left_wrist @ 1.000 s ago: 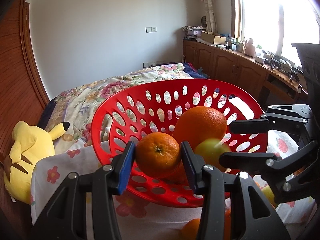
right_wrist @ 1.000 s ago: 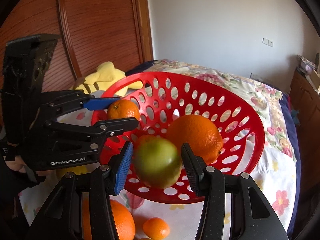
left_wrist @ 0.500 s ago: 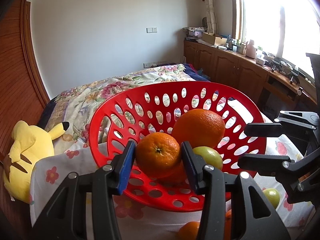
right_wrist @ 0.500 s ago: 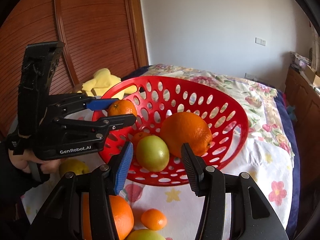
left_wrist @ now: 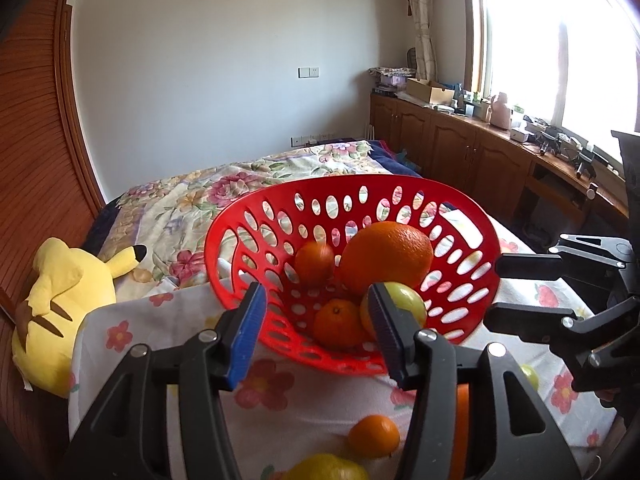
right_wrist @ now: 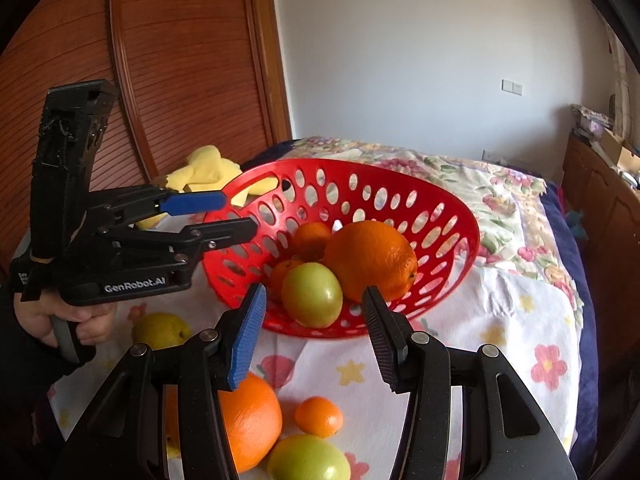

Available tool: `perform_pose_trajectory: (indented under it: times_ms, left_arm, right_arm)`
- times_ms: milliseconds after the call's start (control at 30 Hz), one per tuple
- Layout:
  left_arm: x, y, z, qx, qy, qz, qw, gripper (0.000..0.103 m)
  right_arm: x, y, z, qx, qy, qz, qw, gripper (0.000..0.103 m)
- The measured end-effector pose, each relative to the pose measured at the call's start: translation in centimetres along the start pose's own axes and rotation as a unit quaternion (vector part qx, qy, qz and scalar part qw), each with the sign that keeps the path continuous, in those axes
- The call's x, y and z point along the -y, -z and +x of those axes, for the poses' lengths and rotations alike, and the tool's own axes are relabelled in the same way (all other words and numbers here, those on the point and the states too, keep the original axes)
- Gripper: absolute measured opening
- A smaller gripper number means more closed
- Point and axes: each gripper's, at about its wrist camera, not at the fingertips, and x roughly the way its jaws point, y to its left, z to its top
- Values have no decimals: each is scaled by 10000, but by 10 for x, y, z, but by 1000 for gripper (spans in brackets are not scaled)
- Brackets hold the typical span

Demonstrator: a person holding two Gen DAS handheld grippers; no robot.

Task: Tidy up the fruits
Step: 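Move the left tool to a yellow lemon while the right tool approaches a large orange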

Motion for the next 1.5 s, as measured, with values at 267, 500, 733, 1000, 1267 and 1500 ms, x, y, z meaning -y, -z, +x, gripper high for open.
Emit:
perform_pose_trajectory:
  times_ms: [267, 500, 733, 1000, 1267, 1500]
  left_arm:
    - [-2, 23, -29, 40, 29, 11, 10000, 56]
    - [-9, 48, -48, 25, 58, -51, 10000, 58]
    - [-18, 72, -56, -78, 71, -196, 9998, 58]
    - [-19, 92, -69, -203, 21, -203, 9996, 59]
    - [-22, 104, -72, -344, 16, -256, 9991, 59]
    - [-23, 111, -69, -455, 11, -283, 9986, 59]
  right_arm:
    - [-15, 19, -15, 44, 79, 209, 9997, 51]
    - [-30, 39, -23, -8, 188, 338, 9993, 54]
    - [-43, 53, -22, -89, 248, 458, 9986, 59]
    - [-54, 61, -16, -142, 205, 499, 9984, 70]
    - [-55, 63, -3, -224, 153, 623, 9977, 73]
    - [-53, 66, 4, -292, 86, 765, 9966, 79]
